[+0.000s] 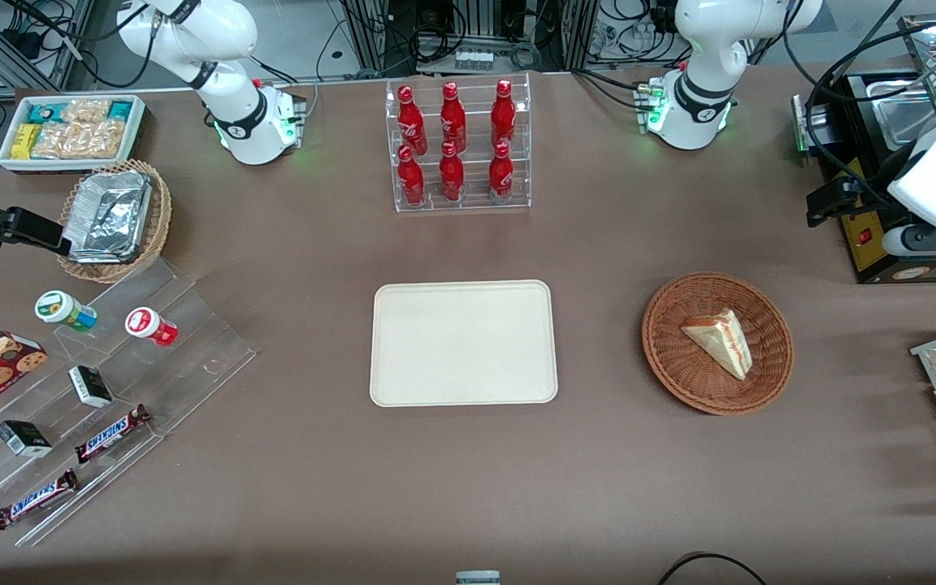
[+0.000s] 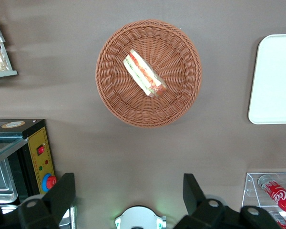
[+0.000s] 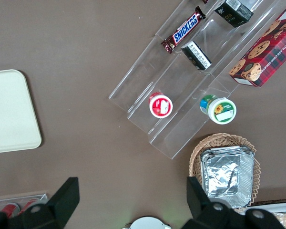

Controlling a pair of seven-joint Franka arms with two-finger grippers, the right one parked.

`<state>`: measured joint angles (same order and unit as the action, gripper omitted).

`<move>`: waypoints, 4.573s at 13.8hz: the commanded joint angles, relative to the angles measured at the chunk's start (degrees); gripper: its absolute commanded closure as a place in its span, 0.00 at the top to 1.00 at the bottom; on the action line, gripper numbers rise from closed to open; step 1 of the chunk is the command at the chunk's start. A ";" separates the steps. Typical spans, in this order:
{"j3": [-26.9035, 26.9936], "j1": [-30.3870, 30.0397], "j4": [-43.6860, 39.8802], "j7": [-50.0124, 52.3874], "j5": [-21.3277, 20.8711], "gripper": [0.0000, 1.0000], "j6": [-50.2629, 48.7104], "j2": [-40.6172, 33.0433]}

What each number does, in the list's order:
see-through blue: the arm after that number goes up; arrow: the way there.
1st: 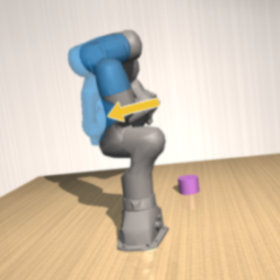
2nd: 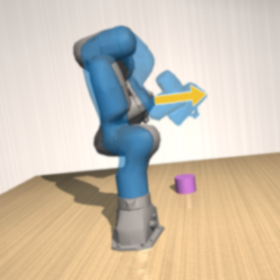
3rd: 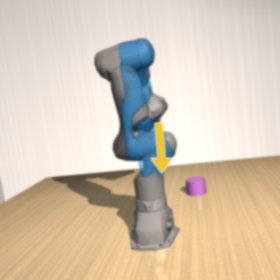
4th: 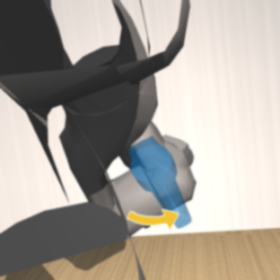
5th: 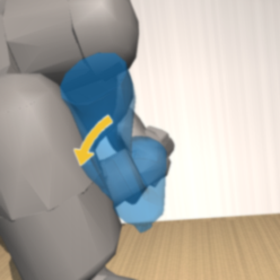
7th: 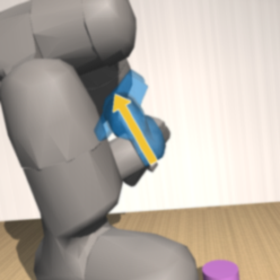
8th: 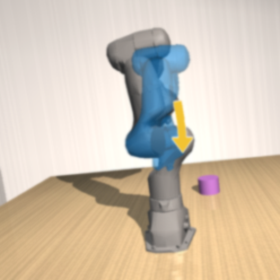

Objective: Place sandwich from basket to tray
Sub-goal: 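Move the left gripper over the wrapped sandwich in the wicker basket, then lower the open left gripper around the sandwich and close it, then lift the sandwich and carry it over the white tray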

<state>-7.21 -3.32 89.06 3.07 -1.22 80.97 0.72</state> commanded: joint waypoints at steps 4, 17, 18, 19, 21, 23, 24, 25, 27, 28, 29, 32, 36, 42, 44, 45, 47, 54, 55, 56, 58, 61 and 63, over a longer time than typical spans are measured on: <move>3.17 3.67 -0.82 0.09 -0.62 1.00 -1.44 1.83; 10.90 13.95 36.78 44.20 -3.70 1.00 45.21 1.39; 12.30 13.95 38.19 45.17 -3.44 1.00 48.46 1.91; 12.49 13.95 39.51 45.70 -3.26 1.00 51.10 2.79; 12.58 13.95 40.58 47.71 -3.00 1.00 56.03 4.37; 12.58 13.86 40.58 50.35 -2.82 1.00 58.85 6.48; 12.58 13.95 40.66 51.58 -2.82 1.00 60.17 7.53; 12.49 14.04 40.66 52.99 -2.74 1.00 61.05 8.59; 12.49 14.74 40.66 53.88 -2.82 1.00 62.98 9.74; 12.49 14.74 40.66 53.88 -2.82 1.00 62.99 10.52; 12.49 15.00 40.66 53.79 -2.91 1.00 62.99 11.14; 12.49 15.36 40.67 53.79 -3.09 0.98 62.99 12.55; 12.40 15.27 40.31 53.88 -3.17 0.00 62.47 13.16; 10.30 15.53 35.50 52.83 -4.66 0.00 48.89 7.91; 7.85 15.44 30.32 52.65 -6.86 0.00 38.52 5.80; 6.00 15.44 27.16 52.48 -6.95 0.00 34.12 5.26; 1.18 15.44 21.01 52.39 -6.69 0.00 27.26 5.34; -18.60 15.44 7.28 49.13 -5.37 0.00 24.75 15.78; -21.15 15.53 5.61 49.13 -6.15 0.00 26.07 18.68; -23.26 15.53 4.12 48.61 -6.68 0.00 27.91 21.31; -25.39 18.23 1.13 49.57 -9.04 0.00 31.34 26.68; -24.69 24.48 -6.51 57.27 -17.20 0.00 32.32 35.99; -24.69 27.47 -12.04 61.95 -23.28 0.00 32.41 42.32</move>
<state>-31.93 21.43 85.60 61.32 -19.89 114.57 35.69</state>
